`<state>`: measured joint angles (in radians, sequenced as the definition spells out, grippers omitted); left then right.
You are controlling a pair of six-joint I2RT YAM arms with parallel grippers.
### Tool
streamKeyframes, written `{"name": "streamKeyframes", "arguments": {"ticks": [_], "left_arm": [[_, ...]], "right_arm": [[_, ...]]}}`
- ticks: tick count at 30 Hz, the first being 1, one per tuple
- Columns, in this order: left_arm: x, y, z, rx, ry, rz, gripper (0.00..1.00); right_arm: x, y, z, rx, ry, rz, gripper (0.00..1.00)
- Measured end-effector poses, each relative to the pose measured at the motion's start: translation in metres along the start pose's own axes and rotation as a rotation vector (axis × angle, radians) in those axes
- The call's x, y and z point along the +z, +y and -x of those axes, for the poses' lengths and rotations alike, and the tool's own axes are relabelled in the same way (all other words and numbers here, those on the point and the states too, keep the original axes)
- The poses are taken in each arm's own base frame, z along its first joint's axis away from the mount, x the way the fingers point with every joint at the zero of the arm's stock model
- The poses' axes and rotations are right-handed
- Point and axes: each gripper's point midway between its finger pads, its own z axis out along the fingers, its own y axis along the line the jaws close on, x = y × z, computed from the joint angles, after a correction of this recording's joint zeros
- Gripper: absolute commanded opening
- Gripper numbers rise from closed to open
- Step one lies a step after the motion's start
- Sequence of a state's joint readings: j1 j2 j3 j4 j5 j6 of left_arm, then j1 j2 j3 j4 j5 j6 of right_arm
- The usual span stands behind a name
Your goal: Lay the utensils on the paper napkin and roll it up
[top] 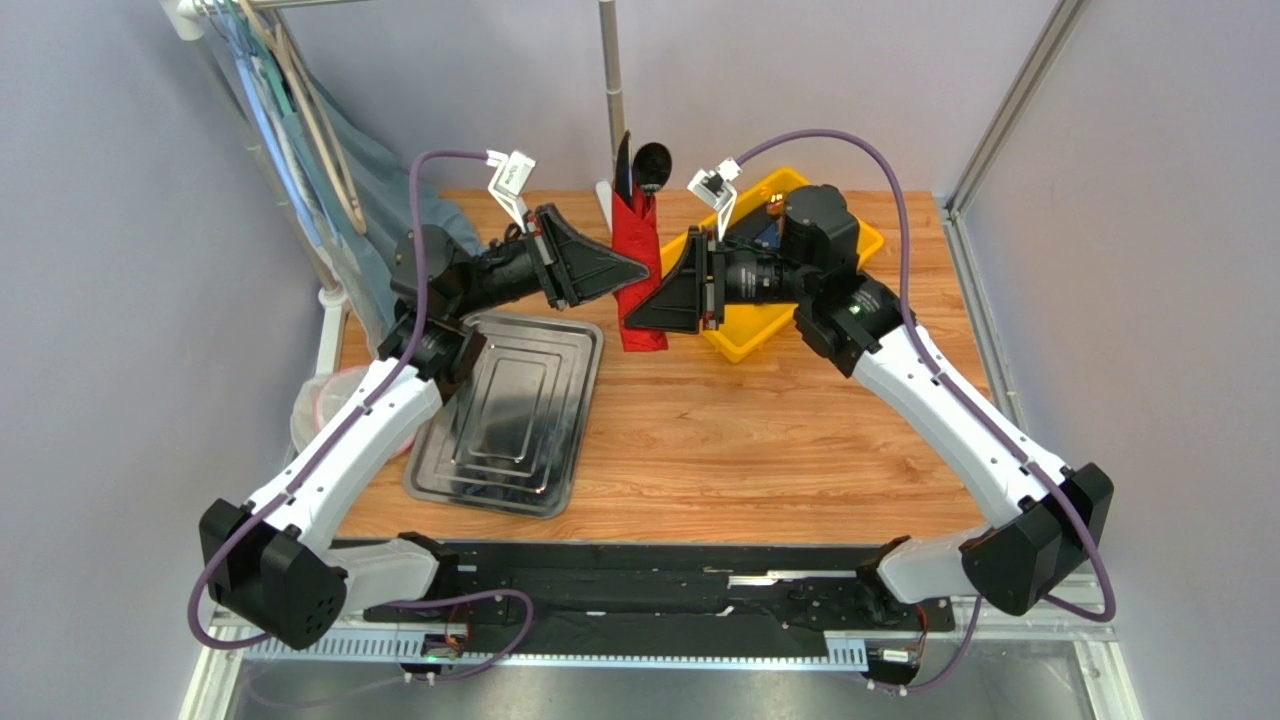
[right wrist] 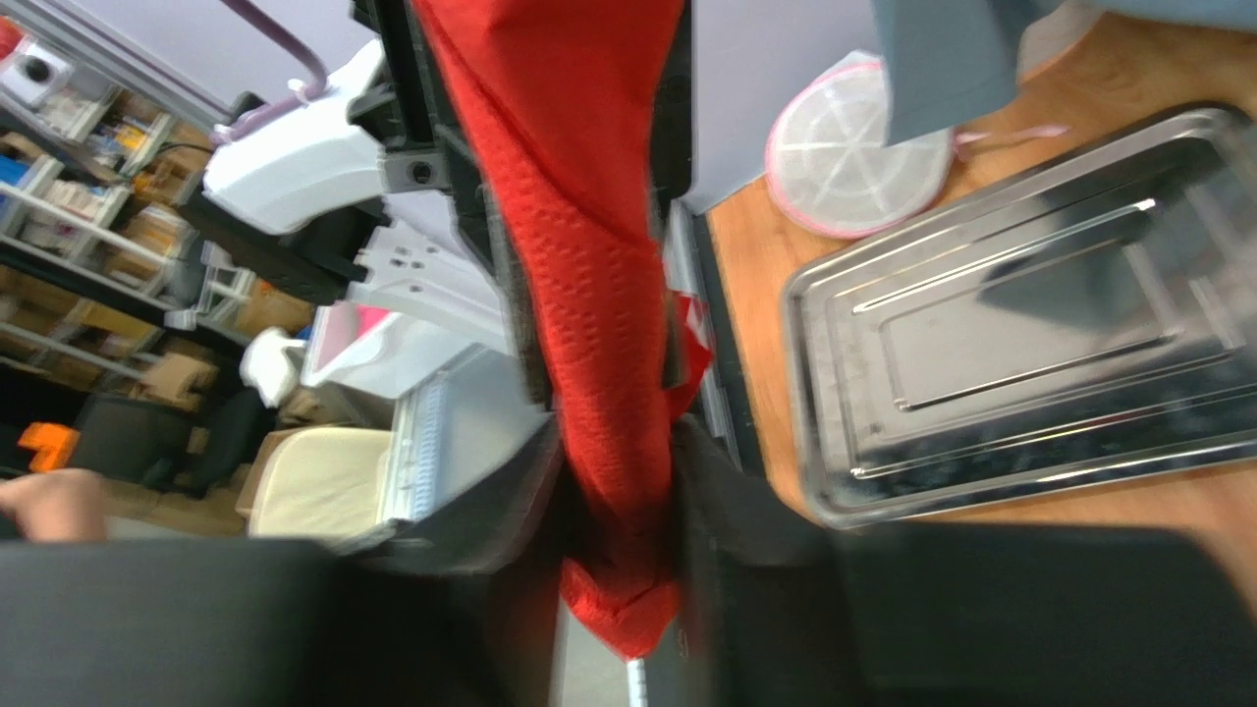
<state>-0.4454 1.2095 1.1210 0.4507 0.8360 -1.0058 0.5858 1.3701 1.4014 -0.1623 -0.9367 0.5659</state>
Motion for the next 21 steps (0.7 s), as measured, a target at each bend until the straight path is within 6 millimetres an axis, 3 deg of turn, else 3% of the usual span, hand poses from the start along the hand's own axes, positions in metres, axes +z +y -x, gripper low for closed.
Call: {"name": "streamKeyframes", "arguments": {"ticks": [2, 6, 7, 8, 9, 11, 14, 21], "left_arm": [[0.001, 0.002, 0.0, -0.002, -0.001, 0.003, 0.0], [0.001, 0.002, 0.0, -0.013, -0.001, 0.003, 0.0], [0.001, 0.002, 0.0, -0.014, -0.001, 0.003, 0.0], [0.001, 0.002, 0.0, -0.013, -0.001, 0.002, 0.0], [0.001, 0.002, 0.0, -0.013, -0.001, 0.002, 0.0], [0.001, 0.003, 0.0, -0.011, -0.002, 0.003, 0.0], [0.001, 0.002, 0.0, -0.009, -0.003, 0.002, 0.0], [0.001, 0.004, 0.001, -0.005, -0.005, 0.006, 0.0]], "right_arm": [[0.0, 0.001, 0.0, 0.003, 0.001, 0.006, 0.0], [0.0, 0.002, 0.0, -0.005, 0.001, 0.015, 0.0], [0.0, 0.003, -0.001, -0.007, 0.001, 0.018, 0.04], [0.0, 0.003, -0.001, -0.007, 0.001, 0.018, 0.28], [0.0, 0.003, -0.001, -0.007, 0.001, 0.018, 0.4], [0.0, 0.001, 0.0, -0.007, -0.003, 0.01, 0.55], [-0.001, -0.004, 0.0, -0.002, -0.005, -0.01, 0.57], [-0.015, -0.013, 0.017, -0.018, -0.042, -0.056, 0.48]]}}
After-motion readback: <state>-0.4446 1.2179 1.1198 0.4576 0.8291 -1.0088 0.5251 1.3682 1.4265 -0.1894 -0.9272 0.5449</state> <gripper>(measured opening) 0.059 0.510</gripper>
